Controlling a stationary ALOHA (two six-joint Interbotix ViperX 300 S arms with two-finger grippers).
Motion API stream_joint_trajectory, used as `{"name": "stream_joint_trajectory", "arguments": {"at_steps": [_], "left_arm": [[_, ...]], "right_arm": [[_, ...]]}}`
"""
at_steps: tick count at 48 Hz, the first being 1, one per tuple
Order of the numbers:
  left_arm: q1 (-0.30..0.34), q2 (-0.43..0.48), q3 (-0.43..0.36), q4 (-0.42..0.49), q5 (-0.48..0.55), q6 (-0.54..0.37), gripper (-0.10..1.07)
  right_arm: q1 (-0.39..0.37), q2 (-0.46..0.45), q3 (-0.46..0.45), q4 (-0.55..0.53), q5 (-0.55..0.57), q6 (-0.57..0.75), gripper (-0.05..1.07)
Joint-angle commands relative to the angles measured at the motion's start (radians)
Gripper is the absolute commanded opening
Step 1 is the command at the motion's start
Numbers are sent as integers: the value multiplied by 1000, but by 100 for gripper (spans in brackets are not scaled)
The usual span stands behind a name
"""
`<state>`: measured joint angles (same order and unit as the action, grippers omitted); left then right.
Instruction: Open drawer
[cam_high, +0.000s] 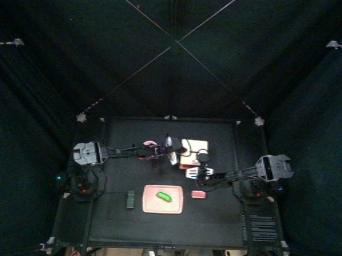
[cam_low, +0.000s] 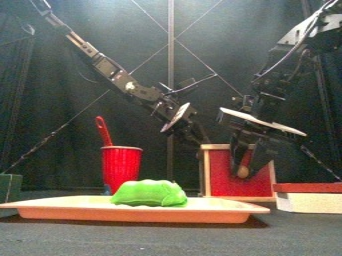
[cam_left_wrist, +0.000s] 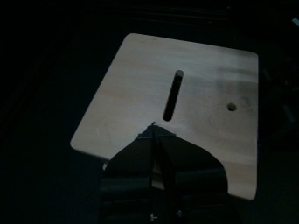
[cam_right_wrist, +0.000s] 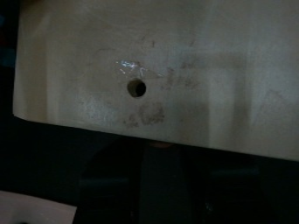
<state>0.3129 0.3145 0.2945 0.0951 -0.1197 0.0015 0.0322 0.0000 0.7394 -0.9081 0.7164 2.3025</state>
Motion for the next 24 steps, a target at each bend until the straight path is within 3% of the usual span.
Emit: {"name": "stream_joint_trajectory", "arguments": {"at_steps": [1,24], "left_arm": [[2,-8,-14,-2,3,-2,43],[2,0,-14,-5,3,-3,43]], "right_arm": [[-3,-29,-6,-5,-5,2,55],[26,-29,8,15,-69,0,55]]}}
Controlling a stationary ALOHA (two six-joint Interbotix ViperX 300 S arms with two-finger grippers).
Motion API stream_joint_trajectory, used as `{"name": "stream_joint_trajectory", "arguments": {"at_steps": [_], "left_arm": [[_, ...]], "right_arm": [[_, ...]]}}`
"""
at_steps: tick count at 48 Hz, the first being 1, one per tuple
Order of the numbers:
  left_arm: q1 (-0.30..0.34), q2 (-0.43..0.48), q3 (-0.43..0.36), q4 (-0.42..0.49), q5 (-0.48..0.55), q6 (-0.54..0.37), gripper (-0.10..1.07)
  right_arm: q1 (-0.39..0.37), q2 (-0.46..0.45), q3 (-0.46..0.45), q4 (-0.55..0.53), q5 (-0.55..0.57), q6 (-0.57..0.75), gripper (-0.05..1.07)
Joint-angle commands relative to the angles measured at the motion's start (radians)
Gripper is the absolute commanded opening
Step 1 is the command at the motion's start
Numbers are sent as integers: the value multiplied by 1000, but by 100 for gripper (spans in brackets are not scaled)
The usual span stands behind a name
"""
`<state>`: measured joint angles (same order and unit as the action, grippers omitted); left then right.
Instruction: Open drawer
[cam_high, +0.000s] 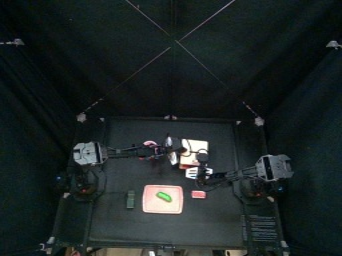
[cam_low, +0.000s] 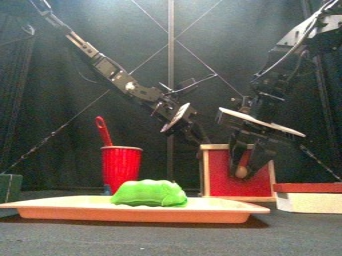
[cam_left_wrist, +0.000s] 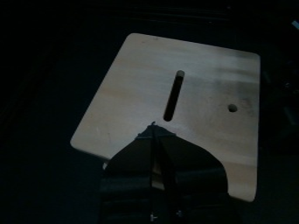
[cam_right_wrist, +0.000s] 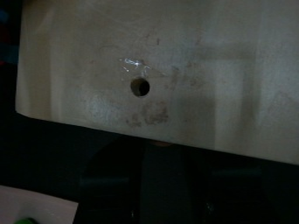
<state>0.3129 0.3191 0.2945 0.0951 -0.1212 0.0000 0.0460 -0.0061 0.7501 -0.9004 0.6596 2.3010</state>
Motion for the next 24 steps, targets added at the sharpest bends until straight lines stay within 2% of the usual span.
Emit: {"name": "stream_joint_trajectory", "arguments": {"at_steps": [1,24], "left_arm": [[2,-5,-14,-6,5,-2,43],[5,-2,-15,-21,5,0,43]], "right_arm": [[15,-23,-3,9,-12,2,55],[81,-26,-5,48,-12,3,55]]}}
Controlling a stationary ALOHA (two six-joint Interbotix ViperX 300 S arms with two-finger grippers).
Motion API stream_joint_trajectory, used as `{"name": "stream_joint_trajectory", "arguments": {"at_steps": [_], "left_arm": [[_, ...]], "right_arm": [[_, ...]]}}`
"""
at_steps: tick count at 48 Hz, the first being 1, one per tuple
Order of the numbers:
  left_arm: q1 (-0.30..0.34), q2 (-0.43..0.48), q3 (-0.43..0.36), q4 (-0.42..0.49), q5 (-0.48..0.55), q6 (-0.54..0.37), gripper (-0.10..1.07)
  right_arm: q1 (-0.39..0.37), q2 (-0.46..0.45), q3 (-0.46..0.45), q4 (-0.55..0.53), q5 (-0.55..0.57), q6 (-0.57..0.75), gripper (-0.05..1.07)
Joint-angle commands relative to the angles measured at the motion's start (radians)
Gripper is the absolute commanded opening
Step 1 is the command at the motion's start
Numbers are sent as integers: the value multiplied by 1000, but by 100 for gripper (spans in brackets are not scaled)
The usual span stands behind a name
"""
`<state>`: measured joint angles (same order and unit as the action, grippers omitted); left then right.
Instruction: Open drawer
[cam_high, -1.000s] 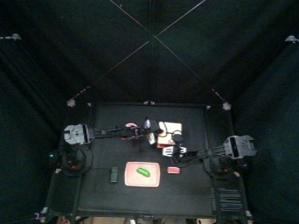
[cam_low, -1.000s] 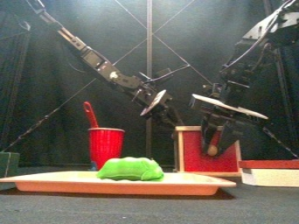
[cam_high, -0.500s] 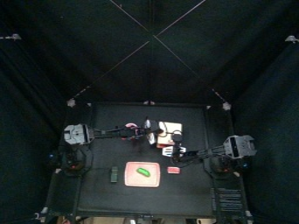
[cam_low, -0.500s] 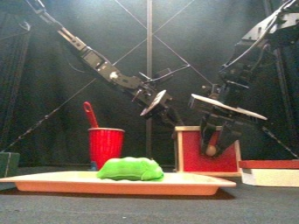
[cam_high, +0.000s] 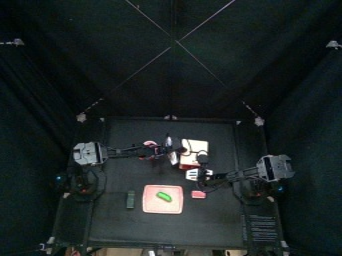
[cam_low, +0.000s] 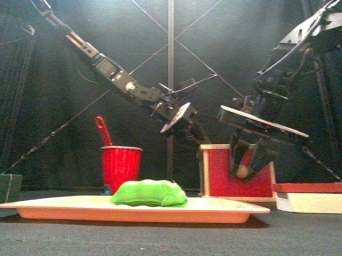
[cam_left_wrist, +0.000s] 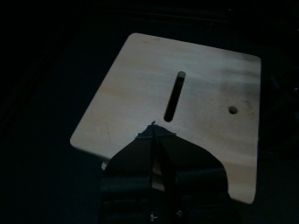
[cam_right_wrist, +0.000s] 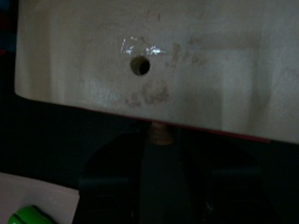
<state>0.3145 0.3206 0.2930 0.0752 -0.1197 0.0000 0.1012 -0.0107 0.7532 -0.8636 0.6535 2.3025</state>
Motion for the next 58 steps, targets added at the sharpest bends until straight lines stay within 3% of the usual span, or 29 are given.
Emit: {"name": "stream_joint_trajectory", "arguments": {"at_steps": [1,23,58], "left_arm": [[3,-3,-14,-2,3,0,43],[3,-3,-12,-2,3,0,43],[3,-3,-12,-2,3,0,43]], "right_arm": [[31,-21,-8,14,-8,2,55],[110,-21,-15,104,-9,3,55],[152,-5,-52,160,-9,6,55]]}}
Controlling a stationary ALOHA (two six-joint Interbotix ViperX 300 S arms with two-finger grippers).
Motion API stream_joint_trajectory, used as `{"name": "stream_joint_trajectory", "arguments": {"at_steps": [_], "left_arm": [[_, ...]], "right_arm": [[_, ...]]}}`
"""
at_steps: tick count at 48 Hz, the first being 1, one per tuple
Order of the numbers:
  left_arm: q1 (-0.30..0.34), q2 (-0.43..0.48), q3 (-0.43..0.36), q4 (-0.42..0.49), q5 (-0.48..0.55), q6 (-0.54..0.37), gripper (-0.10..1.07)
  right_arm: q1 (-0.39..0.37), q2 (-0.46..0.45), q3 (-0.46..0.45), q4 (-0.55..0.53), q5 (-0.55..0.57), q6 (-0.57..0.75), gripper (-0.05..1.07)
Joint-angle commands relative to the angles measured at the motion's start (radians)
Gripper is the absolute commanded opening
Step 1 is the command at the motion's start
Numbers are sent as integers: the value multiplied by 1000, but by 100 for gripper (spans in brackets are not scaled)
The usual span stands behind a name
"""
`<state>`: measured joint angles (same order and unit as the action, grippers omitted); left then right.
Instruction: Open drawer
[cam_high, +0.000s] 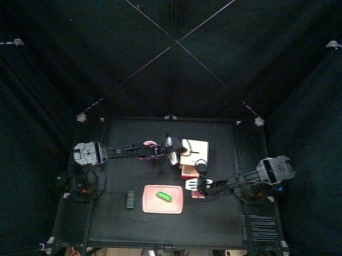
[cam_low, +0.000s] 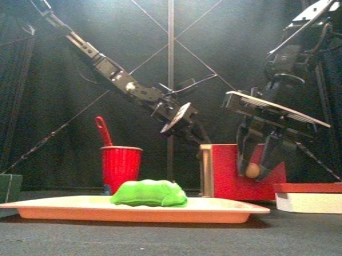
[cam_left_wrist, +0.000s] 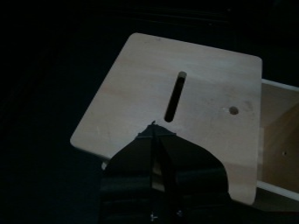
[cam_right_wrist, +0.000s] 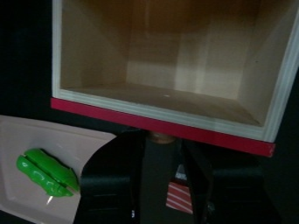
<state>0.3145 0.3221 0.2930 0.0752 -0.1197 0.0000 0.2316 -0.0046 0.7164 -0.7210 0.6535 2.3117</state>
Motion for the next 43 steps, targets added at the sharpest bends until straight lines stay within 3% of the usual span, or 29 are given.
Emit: {"name": "stream_joint_trajectory", "arguments": {"at_steps": [1,43], "left_arm": [[3,-5,-12,-2,3,-2,43],[5,-3,-12,-2,3,-2,43]], "right_arm": [[23,-11,-17,18,-9,-3,55],[61,-11,-38,66,-9,-5,55]]}}
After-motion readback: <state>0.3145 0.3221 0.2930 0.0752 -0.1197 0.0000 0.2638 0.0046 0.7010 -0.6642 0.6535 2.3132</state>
